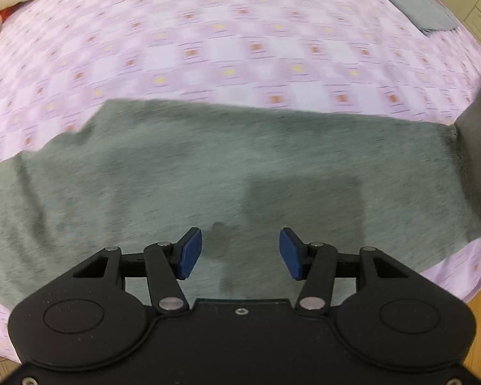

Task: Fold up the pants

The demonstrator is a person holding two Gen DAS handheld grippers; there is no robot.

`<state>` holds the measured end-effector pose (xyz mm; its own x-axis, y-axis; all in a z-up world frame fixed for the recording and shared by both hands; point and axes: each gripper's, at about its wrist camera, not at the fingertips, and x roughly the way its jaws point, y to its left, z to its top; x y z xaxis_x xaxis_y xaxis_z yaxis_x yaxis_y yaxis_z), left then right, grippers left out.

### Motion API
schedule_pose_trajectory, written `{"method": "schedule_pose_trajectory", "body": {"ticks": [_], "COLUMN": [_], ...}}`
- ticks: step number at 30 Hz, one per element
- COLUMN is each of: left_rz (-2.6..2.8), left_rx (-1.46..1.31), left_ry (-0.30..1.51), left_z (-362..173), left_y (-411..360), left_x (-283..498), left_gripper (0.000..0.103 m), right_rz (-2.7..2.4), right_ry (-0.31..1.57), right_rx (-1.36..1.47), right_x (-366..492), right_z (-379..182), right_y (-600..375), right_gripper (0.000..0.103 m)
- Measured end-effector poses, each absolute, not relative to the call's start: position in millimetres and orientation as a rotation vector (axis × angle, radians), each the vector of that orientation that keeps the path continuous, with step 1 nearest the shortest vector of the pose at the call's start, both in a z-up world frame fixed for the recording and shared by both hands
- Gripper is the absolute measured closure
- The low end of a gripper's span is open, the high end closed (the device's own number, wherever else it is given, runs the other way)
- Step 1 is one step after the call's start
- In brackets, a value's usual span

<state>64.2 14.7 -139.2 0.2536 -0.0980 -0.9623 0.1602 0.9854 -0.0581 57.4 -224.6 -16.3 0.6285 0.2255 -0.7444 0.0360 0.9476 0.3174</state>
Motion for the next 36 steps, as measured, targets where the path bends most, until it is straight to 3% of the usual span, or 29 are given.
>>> {"method": "schedule_pose_trajectory", "body": {"ticks": [7, 14, 22, 32, 34, 36], "left_rz": [-0.156, -0.214, -0.368, -0.408, -0.397, -0.388], "left_rx": [0.027, -0.003, 0.001, -0.142, -0.125, -0.112], "left_ry": [1.336, 1.318, 1.314, 1.395, 1.398, 1.376], "left_z": [-144.4, -131.9, -135.7, -181.6, -187.1, -185.9], "left_y": [72.2, 72.1, -19.2, -101.9, -108.1, -112.4], "left_x": [55.7, 65.9, 87.6, 100.4, 98.2, 95.8], "left_gripper": [0.045, 0.044, 0.039, 0.038, 0.036, 0.027], "right_rz": [0.161, 0.026, -0.054, 0.034, 0.061, 0.085], "right_ry": [0.993, 1.033, 1.082, 1.099, 1.103, 1.105], "right_rx": [0.282, 0.118, 0.031, 0.001, -0.004, -0.002], "right_x": [61.0, 31.3, 4.9, 13.6, 17.5, 22.0], "right_z": [-80.1, -91.1, -97.4, -104.9, -108.3, -112.0], "right_y": [-133.3, -155.5, -219.6, -287.0, -294.5, -303.0], "right_gripper": [0.093, 0.091, 0.088, 0.089, 0.089, 0.089]}}
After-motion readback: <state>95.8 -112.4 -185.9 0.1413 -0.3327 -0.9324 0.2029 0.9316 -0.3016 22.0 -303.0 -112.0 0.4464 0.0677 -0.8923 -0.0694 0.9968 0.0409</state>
